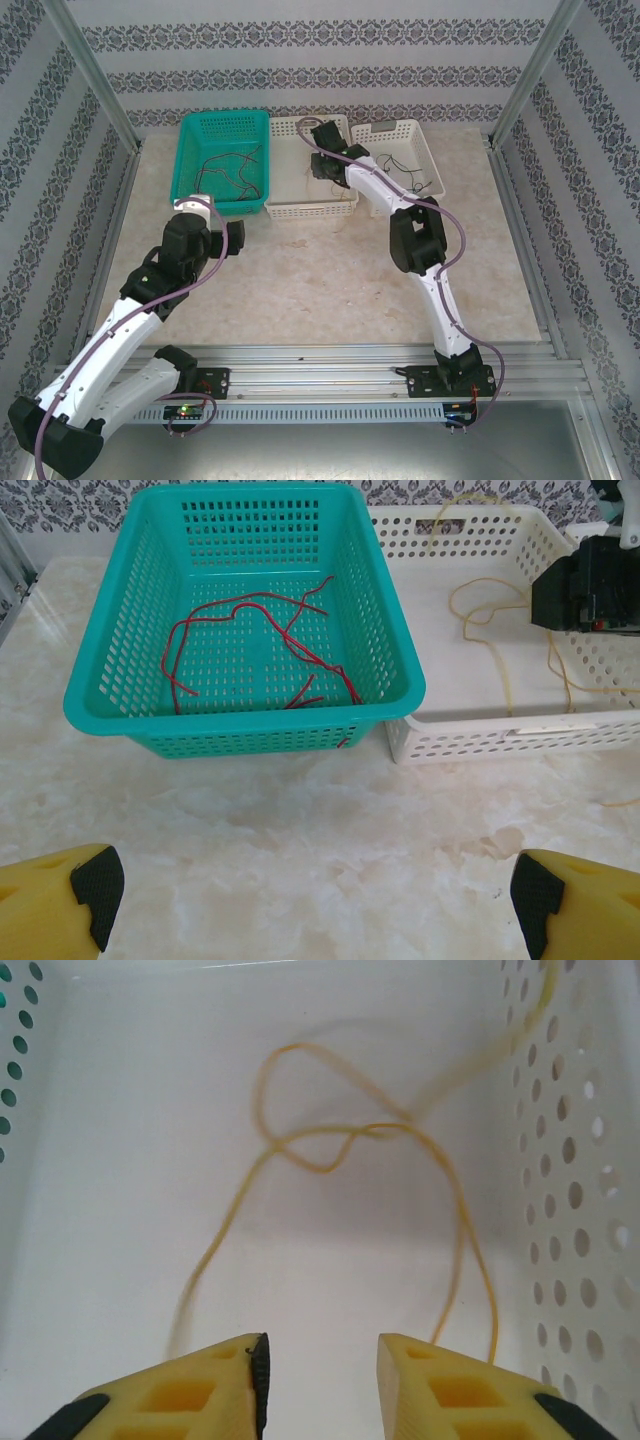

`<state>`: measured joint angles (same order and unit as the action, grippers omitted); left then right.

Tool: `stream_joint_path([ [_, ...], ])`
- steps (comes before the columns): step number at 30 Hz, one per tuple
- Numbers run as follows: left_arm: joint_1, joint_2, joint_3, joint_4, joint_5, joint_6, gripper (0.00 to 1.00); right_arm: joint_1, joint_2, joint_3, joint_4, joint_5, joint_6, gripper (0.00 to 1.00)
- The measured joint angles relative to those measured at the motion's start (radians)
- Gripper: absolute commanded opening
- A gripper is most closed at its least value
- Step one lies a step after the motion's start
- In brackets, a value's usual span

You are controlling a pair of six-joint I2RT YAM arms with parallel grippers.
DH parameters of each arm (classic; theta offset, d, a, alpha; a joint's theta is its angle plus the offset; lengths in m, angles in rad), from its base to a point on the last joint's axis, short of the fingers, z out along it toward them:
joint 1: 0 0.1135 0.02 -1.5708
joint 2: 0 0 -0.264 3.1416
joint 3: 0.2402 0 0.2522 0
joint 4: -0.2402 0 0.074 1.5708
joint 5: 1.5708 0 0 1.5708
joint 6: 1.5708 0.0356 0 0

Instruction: Untangle the cables

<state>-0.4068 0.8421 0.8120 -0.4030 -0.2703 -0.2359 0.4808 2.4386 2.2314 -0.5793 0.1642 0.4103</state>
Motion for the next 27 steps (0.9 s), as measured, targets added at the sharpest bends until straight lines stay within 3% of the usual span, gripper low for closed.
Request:
stream_joint_path([
  [7, -0.006, 0.002, 0.0, 0.0, -0.005, 0.003, 1.0, 0.0, -0.164, -0.098, -0.014, 0.0, -0.014, 0.48],
  [15, -0.006, 0.005, 0.0, 0.0, -0.005, 0.012, 1.0, -0.024, -0.505, -0.505, 0.131, -0.051, 0.031, 0.56],
  [27, -0.018, 0.016, 0.0, 0.0, -0.009, 0.021, 1.0, -0.034, -0.554, -0.896, 0.293, -0.13, 0.118, 0.55],
])
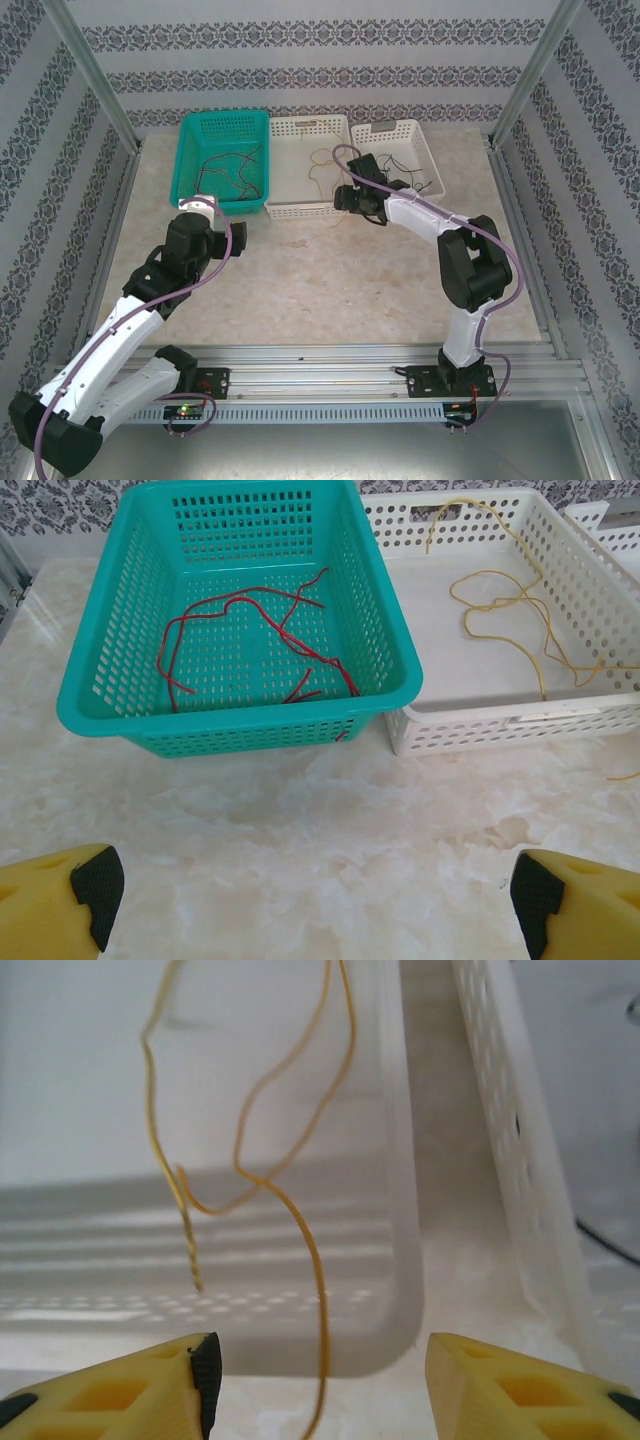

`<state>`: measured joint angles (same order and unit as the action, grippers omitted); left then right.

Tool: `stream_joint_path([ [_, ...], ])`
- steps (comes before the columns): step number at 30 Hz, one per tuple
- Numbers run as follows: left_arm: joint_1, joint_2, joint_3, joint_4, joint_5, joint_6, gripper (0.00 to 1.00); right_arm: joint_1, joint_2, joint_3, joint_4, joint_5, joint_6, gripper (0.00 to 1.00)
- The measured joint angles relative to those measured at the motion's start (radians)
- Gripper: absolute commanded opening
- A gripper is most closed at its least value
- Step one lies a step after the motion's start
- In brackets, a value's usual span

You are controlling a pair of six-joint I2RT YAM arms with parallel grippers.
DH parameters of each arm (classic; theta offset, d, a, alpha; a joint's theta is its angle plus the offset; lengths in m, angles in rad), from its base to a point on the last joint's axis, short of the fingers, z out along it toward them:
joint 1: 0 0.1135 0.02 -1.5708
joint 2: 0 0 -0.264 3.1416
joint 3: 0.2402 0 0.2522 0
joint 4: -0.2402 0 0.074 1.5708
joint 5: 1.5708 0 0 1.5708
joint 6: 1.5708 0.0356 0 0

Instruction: Untangle the cables

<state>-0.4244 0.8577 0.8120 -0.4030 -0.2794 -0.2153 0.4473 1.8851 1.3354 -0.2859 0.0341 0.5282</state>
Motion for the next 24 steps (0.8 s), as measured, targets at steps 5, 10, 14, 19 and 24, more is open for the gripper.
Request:
stream_joint_path([
  [5, 0.0, 0.0, 0.0, 0.0, -0.003, 0.003, 1.0, 0.0, -0.029, -0.086, 0.118, -0.03, 0.044, 0.48],
  [10, 0.0, 0.0, 0.0, 0.0, -0.005, 0.003, 1.0, 0.002, -0.029, -0.123, 0.211, -0.061, 0.086, 0.42],
  [14, 0.0, 0.0, 0.0, 0.0, -0.007, 0.003, 1.0, 0.009, -0.042, -0.182, 0.295, -0.068, 0.108, 0.43],
  [19, 0.0, 0.0, 0.0, 0.0, -0.01, 0.003, 1.0, 0.022, -0.085, -0.278, 0.347, -0.069, 0.129, 0.44],
  [24, 0.0, 0.0, 0.0, 0.0, -0.01, 0.003, 1.0, 0.038, -0.142, -0.332, 0.399, -0.069, 0.148, 0.44],
])
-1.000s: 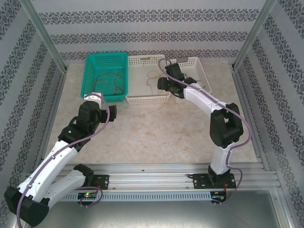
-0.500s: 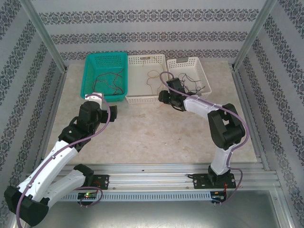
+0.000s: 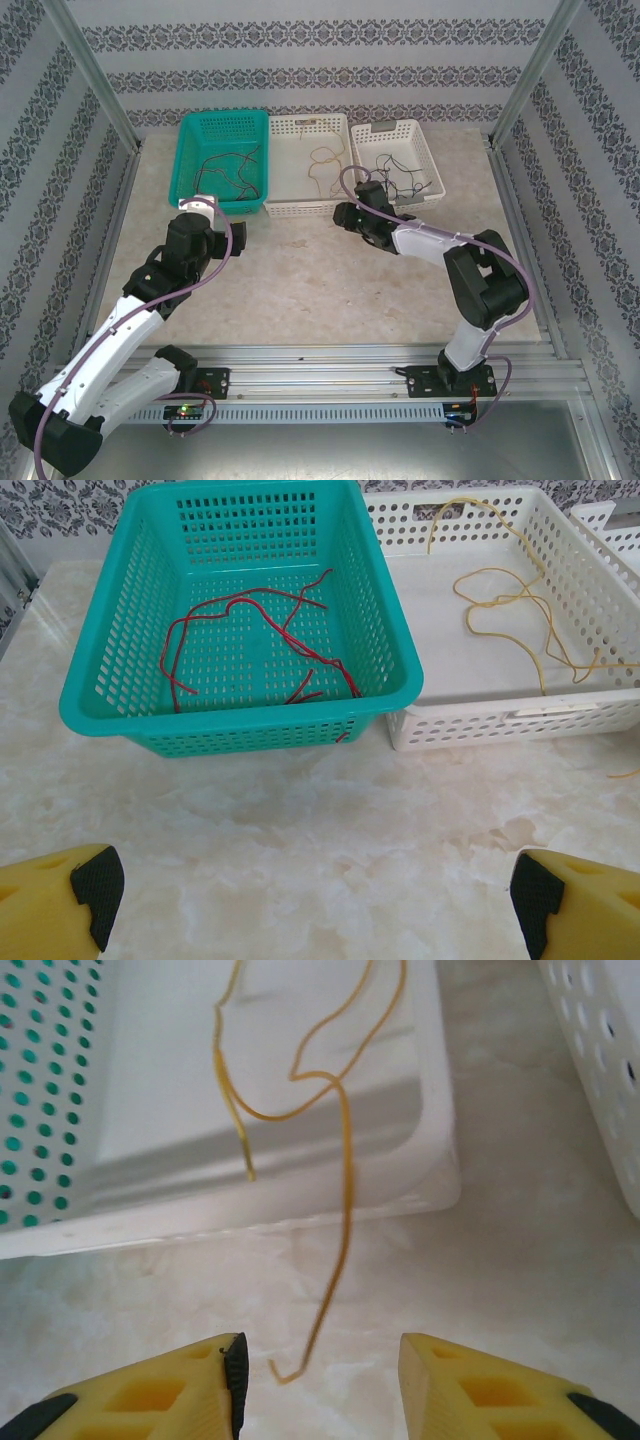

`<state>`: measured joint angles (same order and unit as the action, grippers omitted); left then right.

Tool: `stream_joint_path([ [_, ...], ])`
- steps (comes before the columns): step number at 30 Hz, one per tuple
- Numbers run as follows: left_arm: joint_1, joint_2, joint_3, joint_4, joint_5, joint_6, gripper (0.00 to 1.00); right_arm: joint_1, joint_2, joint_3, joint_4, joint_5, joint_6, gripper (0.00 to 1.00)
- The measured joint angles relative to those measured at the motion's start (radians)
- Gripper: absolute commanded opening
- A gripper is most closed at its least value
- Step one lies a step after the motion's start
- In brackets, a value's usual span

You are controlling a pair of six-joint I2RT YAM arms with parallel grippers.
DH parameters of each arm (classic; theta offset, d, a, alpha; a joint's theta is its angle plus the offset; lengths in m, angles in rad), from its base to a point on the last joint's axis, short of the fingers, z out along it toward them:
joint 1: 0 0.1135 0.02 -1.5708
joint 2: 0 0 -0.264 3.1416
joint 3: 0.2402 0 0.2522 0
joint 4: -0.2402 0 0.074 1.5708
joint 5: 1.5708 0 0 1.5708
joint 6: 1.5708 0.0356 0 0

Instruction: Untangle the cables

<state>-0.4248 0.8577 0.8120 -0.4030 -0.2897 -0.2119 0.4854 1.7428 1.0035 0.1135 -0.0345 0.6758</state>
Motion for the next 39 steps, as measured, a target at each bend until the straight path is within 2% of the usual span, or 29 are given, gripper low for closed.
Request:
stream_joint_path([
  [4, 0.0, 0.0, 0.0, 0.0, 0.0, 0.0, 1.0, 0.01, 0.003, -0.002, 0.048, -0.001, 0.011, 0.43],
  [9, 0.0, 0.0, 0.0, 0.0, 0.0, 0.0, 1.0, 0.01, 0.039, -0.004, 0.102, -0.007, 0.031, 0.3],
  [14, 0.0, 0.0, 0.0, 0.0, 0.0, 0.0, 1.0, 0.01, 0.073, -0.004, 0.107, -0.008, 0.037, 0.28],
  [16, 0.0, 0.0, 0.0, 0.0, 0.0, 0.0, 1.0, 0.01, 0.073, -0.004, 0.108, -0.008, 0.037, 0.3],
  [21, 0.0, 0.0, 0.0, 0.0, 0.0, 0.0, 1.0, 0.01, 0.066, -0.018, 0.116, -0.006, 0.038, 0.45],
  [24, 0.0, 0.0, 0.0, 0.0, 0.0, 0.0, 1.0, 0.01, 0.037, -0.054, 0.115, -0.004, 0.03, 0.5],
  [31, 0.0, 0.0, 0.0, 0.0, 0.0, 0.001, 1.0, 0.01, -0.045, -0.104, 0.116, -0.004, 0.013, 0.54],
  [39, 0.0, 0.0, 0.0, 0.0, 0.0, 0.004, 1.0, 0.017, -0.102, -0.127, 0.113, -0.005, -0.001, 0.53],
])
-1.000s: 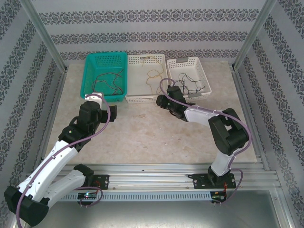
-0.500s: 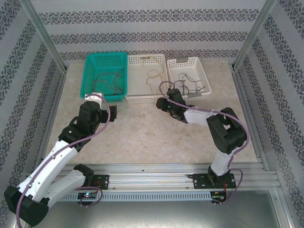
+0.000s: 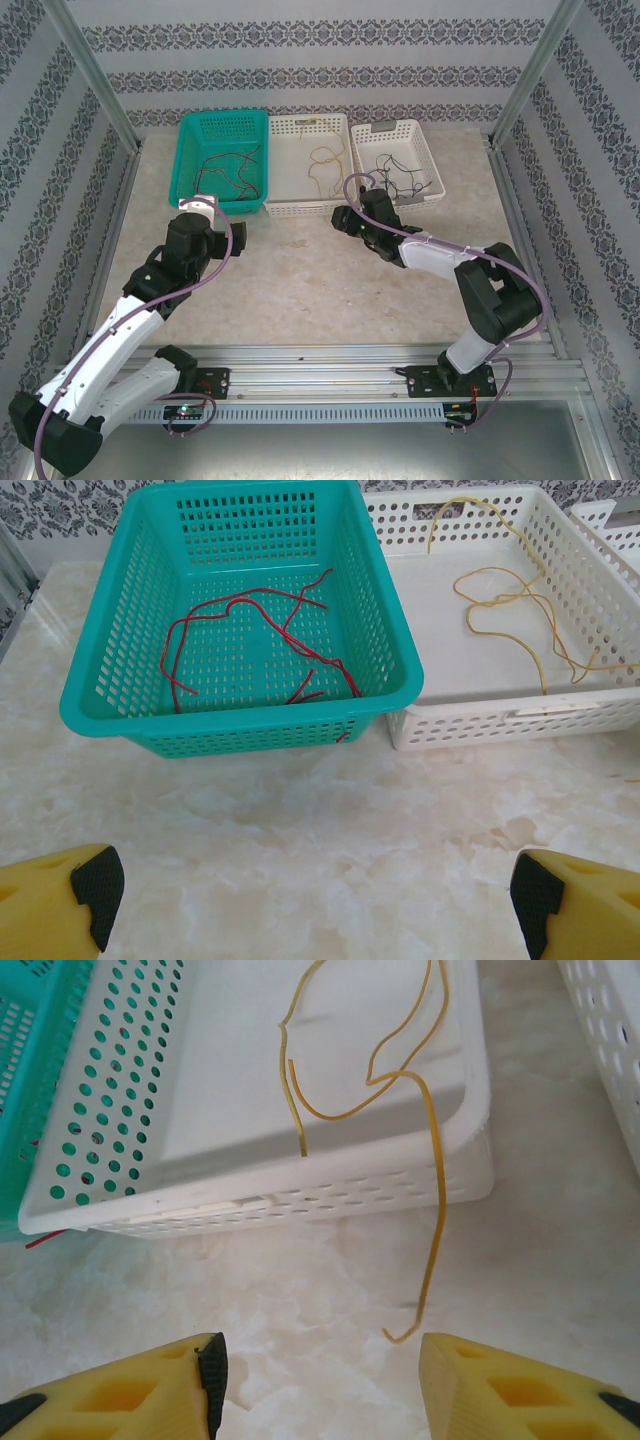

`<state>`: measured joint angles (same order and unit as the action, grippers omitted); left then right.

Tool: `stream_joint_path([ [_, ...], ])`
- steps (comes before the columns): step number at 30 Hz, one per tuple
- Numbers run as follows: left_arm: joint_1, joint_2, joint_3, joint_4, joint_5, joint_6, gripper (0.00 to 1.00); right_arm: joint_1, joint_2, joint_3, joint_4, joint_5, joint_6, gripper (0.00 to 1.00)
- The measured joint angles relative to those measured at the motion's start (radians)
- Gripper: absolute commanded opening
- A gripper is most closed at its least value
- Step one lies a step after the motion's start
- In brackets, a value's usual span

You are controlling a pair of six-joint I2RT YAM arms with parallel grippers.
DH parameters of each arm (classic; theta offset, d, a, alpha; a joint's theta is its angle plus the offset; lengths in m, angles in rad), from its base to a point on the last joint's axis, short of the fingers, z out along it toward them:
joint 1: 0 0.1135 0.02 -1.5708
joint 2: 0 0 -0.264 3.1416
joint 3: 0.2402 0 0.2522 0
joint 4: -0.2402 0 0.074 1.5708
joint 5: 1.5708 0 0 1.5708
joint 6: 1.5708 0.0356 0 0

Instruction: Untangle the cables

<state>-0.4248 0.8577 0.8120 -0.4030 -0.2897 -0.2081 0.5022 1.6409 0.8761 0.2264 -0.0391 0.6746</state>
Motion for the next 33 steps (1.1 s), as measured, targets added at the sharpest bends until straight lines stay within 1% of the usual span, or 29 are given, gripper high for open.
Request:
stream_joint_path([
  [7, 0.0, 0.001, 0.0, 0.0, 0.0, 0.0, 1.0, -0.003, 0.059, 0.0, 0.017, 0.0, 0.004, 0.51],
  [11, 0.0, 0.002, 0.0, 0.0, 0.0, 0.0, 1.0, -0.009, 0.118, 0.0, 0.035, -0.001, 0.014, 0.44],
  [15, 0.0, 0.003, 0.0, 0.0, 0.0, 0.002, 1.0, -0.016, 0.163, 0.016, 0.048, 0.0, 0.025, 0.29],
  [17, 0.0, 0.003, 0.0, 0.0, 0.0, 0.003, 1.0, -0.016, 0.173, 0.027, 0.053, 0.0, 0.029, 0.24],
  [22, 0.0, 0.003, 0.0, 0.0, 0.0, 0.003, 1.0, -0.016, 0.174, 0.058, 0.058, 0.005, 0.026, 0.01],
  [25, 0.0, 0.003, 0.0, 0.0, 0.0, 0.003, 1.0, -0.016, 0.169, 0.063, 0.061, 0.007, 0.026, 0.0],
  [29, 0.0, 0.003, 0.0, 0.0, 0.0, 0.004, 1.0, -0.01, 0.12, 0.067, 0.021, 0.009, 0.025, 0.0],
  [33, 0.0, 0.009, 0.0, 0.0, 0.0, 0.004, 1.0, 0.011, 0.075, 0.139, -0.043, 0.015, 0.012, 0.0],
])
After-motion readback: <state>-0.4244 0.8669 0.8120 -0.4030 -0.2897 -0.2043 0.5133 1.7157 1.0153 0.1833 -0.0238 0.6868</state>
